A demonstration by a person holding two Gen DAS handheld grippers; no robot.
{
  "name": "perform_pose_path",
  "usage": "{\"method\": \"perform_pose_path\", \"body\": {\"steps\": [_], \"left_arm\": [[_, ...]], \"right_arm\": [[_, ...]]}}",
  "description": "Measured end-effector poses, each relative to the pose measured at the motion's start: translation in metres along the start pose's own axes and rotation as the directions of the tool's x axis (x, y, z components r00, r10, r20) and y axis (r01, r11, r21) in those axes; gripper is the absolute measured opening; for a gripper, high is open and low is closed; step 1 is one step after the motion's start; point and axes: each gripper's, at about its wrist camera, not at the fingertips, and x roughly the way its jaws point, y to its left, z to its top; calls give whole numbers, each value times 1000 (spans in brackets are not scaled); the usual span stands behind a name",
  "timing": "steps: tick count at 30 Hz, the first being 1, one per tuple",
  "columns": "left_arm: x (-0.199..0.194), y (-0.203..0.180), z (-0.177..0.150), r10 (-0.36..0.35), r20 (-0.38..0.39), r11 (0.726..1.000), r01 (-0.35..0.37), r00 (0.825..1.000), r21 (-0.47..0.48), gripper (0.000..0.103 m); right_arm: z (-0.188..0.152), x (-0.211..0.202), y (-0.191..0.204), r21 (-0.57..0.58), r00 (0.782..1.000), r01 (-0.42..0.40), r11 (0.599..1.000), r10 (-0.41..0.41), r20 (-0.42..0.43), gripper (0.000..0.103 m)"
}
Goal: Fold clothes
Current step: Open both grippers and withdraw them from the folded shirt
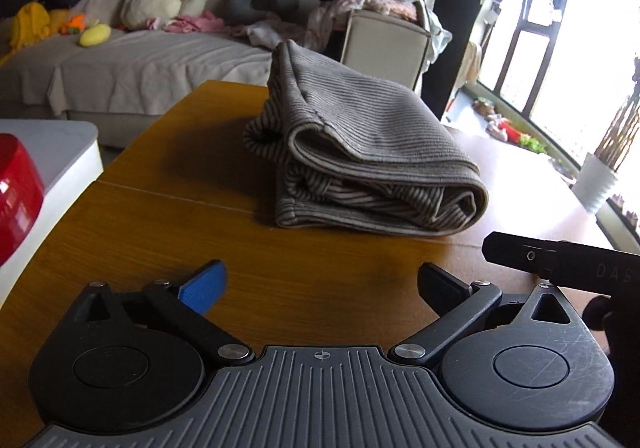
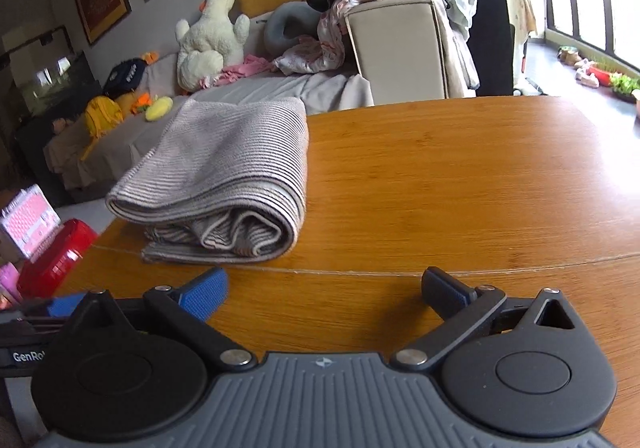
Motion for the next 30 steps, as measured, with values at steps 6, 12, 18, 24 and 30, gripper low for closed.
{"method": "perform_pose_path", "body": {"steps": [6, 12, 18, 24, 30], "left_arm": [[5, -14, 1, 75, -25, 996, -74, 997, 51, 103], [12, -21, 4, 120, -32, 991, -118, 992, 61, 103], [15, -23, 8, 156, -29, 987, -155, 987, 39, 103], [16, -21, 9, 165, -24, 986, -165, 986, 17, 103], [15, -19, 9, 152, -16, 988, -152, 988, 2, 103]], "right_arm": [[0, 3, 6, -131, 990, 123, 984, -130, -49, 103], [0, 5, 8, -144, 989, 128, 981, -136, -50, 103], [1, 5, 7, -143, 990, 124, 982, -132, -48, 103], [4, 6, 4, -143, 990, 124, 982, -131, -47, 103], [4, 7, 3, -142, 990, 126, 982, -134, -46, 103]]}}
